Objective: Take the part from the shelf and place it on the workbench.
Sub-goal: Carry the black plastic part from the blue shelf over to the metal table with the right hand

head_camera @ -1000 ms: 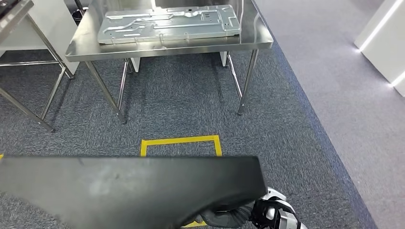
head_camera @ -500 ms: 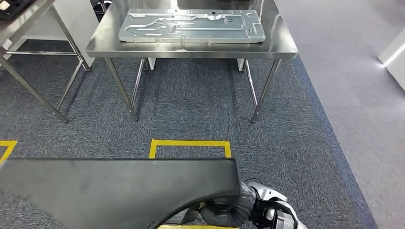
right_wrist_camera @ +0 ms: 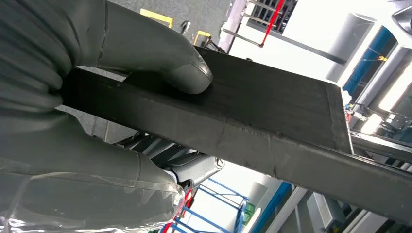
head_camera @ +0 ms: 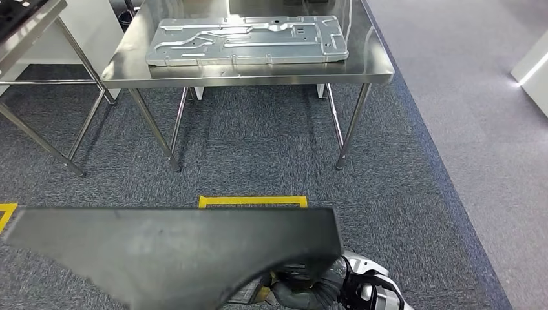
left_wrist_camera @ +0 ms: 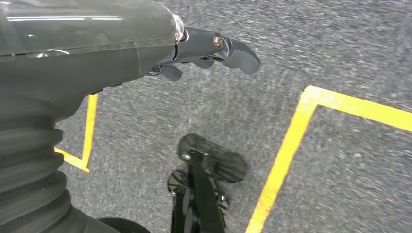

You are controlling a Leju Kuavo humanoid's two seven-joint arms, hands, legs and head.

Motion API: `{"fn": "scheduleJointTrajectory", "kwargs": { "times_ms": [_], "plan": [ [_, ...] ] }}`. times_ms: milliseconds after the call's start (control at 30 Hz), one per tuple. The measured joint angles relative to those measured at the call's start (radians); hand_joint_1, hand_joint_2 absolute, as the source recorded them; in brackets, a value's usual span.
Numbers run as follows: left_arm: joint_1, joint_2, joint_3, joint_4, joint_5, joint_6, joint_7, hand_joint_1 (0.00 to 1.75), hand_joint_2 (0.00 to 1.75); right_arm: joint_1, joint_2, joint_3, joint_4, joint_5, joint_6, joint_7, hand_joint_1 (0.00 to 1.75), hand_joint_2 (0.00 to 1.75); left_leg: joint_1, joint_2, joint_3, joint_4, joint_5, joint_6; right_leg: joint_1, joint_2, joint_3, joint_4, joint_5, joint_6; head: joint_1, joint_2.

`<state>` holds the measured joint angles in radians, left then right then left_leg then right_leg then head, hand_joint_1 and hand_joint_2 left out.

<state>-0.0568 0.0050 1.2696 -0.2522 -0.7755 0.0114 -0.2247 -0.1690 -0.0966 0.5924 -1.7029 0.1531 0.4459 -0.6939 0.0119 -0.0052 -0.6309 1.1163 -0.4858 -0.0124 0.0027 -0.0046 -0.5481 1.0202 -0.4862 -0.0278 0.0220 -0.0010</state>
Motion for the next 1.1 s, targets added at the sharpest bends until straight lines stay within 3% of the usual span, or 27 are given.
{"fn": "scheduleJointTrajectory", "kwargs": {
  "times_ms": [67,200,267,367,400,433,500,533,600,700,767,867,900,933,1033,1100],
  "plan": [
    [-0.002,0.000,0.000,0.000,0.000,0.000,0.001,0.00,1.75,0.000,-0.001,0.000,-0.002,-0.003,-0.001,0.000,1.62,1.75,-0.006,0.004,0.025,-0.072,0.017,0.012,0.001,0.000,0.006,0.001,-0.010,0.010,0.000,0.000],
    [-0.001,0.004,0.000,0.000,-0.003,0.000,0.003,0.00,1.75,0.000,-0.002,0.000,-0.008,-0.007,-0.001,0.000,1.62,1.75,-0.005,0.001,0.049,-0.088,0.025,0.039,0.000,0.001,0.008,0.040,-0.016,0.036,0.002,0.000],
    [-0.005,0.005,0.000,0.000,-0.004,0.000,0.003,0.00,1.75,-0.001,-0.002,0.000,-0.012,-0.008,-0.001,0.000,1.62,1.75,-0.003,0.000,0.062,-0.091,0.021,0.048,-0.004,0.002,-0.033,0.117,-0.050,0.046,0.004,0.000],
    [-0.005,0.007,0.000,0.000,-0.009,-0.002,0.002,0.00,1.75,0.003,-0.003,0.000,-0.014,-0.008,-0.001,0.000,1.62,1.75,-0.004,-0.001,0.069,-0.091,0.009,0.051,-0.009,0.003,-0.142,0.266,-0.113,0.056,0.004,0.000],
    [-0.003,0.007,0.000,0.000,-0.010,-0.003,0.002,0.00,1.75,0.005,-0.004,0.000,-0.014,-0.008,-0.001,0.000,1.62,1.75,-0.004,-0.001,0.074,-0.091,0.004,0.051,-0.009,0.003,-0.162,0.277,-0.109,0.056,0.005,0.000],
    [-0.002,0.008,0.000,0.000,-0.012,-0.003,0.002,0.00,1.75,0.007,-0.004,0.000,-0.014,-0.008,-0.001,0.000,1.62,1.75,-0.004,-0.002,0.081,-0.091,-0.002,0.049,-0.010,0.003,-0.166,0.257,-0.085,0.055,0.005,0.000],
    [-0.002,0.008,0.000,0.000,-0.012,-0.003,0.002,0.00,1.75,0.008,-0.006,0.000,-0.015,-0.008,-0.002,0.000,1.62,1.75,-0.004,-0.004,0.099,-0.091,-0.016,0.044,-0.008,0.003,-0.127,0.132,0.006,0.047,0.005,0.000],
    [-0.002,0.008,0.000,0.000,-0.012,-0.004,0.002,0.00,1.75,0.008,-0.006,0.000,-0.015,-0.008,-0.002,0.000,1.62,1.75,-0.004,-0.005,0.106,-0.092,-0.023,0.040,-0.004,0.003,-0.106,0.074,0.031,0.042,0.004,0.000],
    [-0.003,0.008,0.000,0.000,-0.012,-0.004,0.002,0.00,1.75,0.009,-0.007,0.000,-0.016,-0.009,-0.002,0.000,1.62,1.75,-0.004,-0.006,0.116,-0.094,-0.030,0.029,0.003,0.003,-0.087,0.018,0.045,0.028,0.004,0.000],
    [-0.003,0.008,0.000,0.000,-0.012,-0.005,0.001,0.00,1.75,0.011,-0.009,0.000,-0.022,-0.013,-0.002,-0.001,1.62,1.75,-0.006,-0.003,0.125,-0.075,-0.031,0.012,0.001,0.004,-0.066,0.005,0.049,0.008,0.002,0.000],
    [-0.005,0.008,0.000,0.001,-0.011,-0.005,0.000,0.00,1.75,0.011,-0.011,0.000,-0.027,-0.019,-0.004,-0.001,1.62,1.75,-0.004,-0.002,0.091,-0.003,-0.050,0.007,-0.003,0.003,-0.045,-0.001,0.042,-0.002,0.000,0.000],
    [-0.003,0.008,0.000,0.001,-0.010,-0.005,-0.004,0.00,1.75,0.012,-0.015,0.000,-0.031,-0.025,-0.010,-0.001,1.62,1.75,-0.001,-0.001,-0.019,0.165,-0.121,0.001,0.000,0.002,-0.029,-0.003,0.024,-0.009,-0.002,0.000],
    [0.000,0.007,0.000,0.002,-0.010,-0.005,-0.005,0.00,1.75,0.013,-0.016,0.000,-0.031,-0.025,-0.012,0.000,1.62,1.75,-0.001,-0.001,-0.043,0.184,-0.128,-0.002,0.001,0.003,-0.021,-0.003,0.017,-0.009,-0.003,0.000],
    [0.001,0.007,0.000,0.002,-0.010,-0.005,-0.006,0.00,1.75,0.014,-0.017,0.000,-0.031,-0.025,-0.014,0.000,1.62,1.75,0.000,-0.001,-0.051,0.169,-0.114,-0.004,0.002,0.004,-0.012,-0.002,0.009,-0.008,-0.003,0.000],
    [0.002,0.007,0.001,0.002,-0.010,-0.005,-0.009,0.00,1.75,0.014,-0.019,0.001,-0.031,-0.025,-0.016,0.000,1.62,1.75,-0.002,0.001,-0.009,-0.006,0.006,0.002,0.003,0.004,0.021,0.000,-0.018,0.000,-0.002,0.000],
    [0.003,0.007,0.002,0.003,-0.010,-0.004,-0.009,0.00,1.75,0.014,-0.020,0.001,-0.031,-0.025,-0.016,0.000,1.62,1.75,-0.008,0.004,0.009,-0.068,0.035,0.014,0.004,0.004,0.031,0.003,-0.032,0.012,-0.001,0.000]
  ]
}}
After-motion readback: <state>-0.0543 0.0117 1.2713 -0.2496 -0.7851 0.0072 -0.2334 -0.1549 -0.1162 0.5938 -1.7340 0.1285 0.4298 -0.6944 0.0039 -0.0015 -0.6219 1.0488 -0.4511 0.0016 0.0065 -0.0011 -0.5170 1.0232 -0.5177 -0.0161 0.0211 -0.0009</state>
